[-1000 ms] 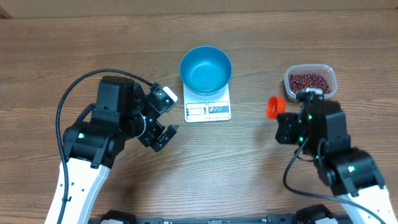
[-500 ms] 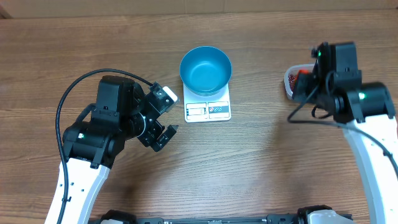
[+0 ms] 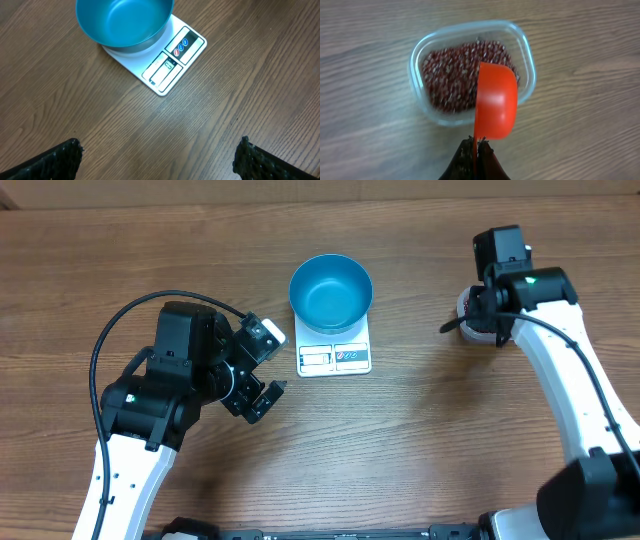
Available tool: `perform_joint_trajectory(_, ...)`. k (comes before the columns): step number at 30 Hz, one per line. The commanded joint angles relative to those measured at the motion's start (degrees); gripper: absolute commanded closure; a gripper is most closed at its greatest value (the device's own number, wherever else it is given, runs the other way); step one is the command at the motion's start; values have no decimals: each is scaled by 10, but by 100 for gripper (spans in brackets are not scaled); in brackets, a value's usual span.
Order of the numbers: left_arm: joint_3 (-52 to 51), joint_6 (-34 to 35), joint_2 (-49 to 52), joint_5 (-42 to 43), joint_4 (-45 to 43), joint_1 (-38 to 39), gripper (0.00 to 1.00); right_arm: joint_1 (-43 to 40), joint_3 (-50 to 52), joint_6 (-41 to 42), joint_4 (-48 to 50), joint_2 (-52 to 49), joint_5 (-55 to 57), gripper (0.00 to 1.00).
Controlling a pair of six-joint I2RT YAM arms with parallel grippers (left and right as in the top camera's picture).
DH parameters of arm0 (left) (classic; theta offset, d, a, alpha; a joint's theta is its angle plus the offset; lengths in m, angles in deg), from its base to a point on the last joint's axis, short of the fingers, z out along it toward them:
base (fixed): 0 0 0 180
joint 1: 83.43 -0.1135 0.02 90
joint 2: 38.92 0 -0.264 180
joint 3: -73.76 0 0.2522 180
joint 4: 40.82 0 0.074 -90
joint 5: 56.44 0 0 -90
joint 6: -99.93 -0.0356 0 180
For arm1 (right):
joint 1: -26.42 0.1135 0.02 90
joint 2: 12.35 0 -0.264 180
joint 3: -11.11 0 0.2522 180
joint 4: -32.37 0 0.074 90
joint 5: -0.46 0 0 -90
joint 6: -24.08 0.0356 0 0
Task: Scoop item into bowl and weigh 150g on scale
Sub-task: 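Move the red scoop with the right gripper over the bean tub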
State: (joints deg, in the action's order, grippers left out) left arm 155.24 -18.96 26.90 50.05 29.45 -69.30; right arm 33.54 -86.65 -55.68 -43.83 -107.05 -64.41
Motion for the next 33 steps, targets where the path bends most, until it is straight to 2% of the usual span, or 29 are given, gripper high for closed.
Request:
perform_joint_trajectory(1, 14, 6, 2, -2, -2, -3, 0, -2, -13, -9, 25, -34, 49, 96)
perform_joint_trajectory(8, 14, 6, 2, -2, -2, -3, 0, -18, -13, -24, 49, -89, 49, 96)
perform_joint_trajectory(14, 14, 6, 2, -2, -2, -3, 1, -47, -13, -31, 58, -94, 47, 96)
perform_joint_trajectory(23, 14, 6, 2, -2, -2, -3, 0, -108, -12, -63, 54, -103, -71, 96)
perform_joint_trajectory(33, 14, 6, 2, -2, -2, -3, 0, -111, -12, -92, 49, -109, -183, 96)
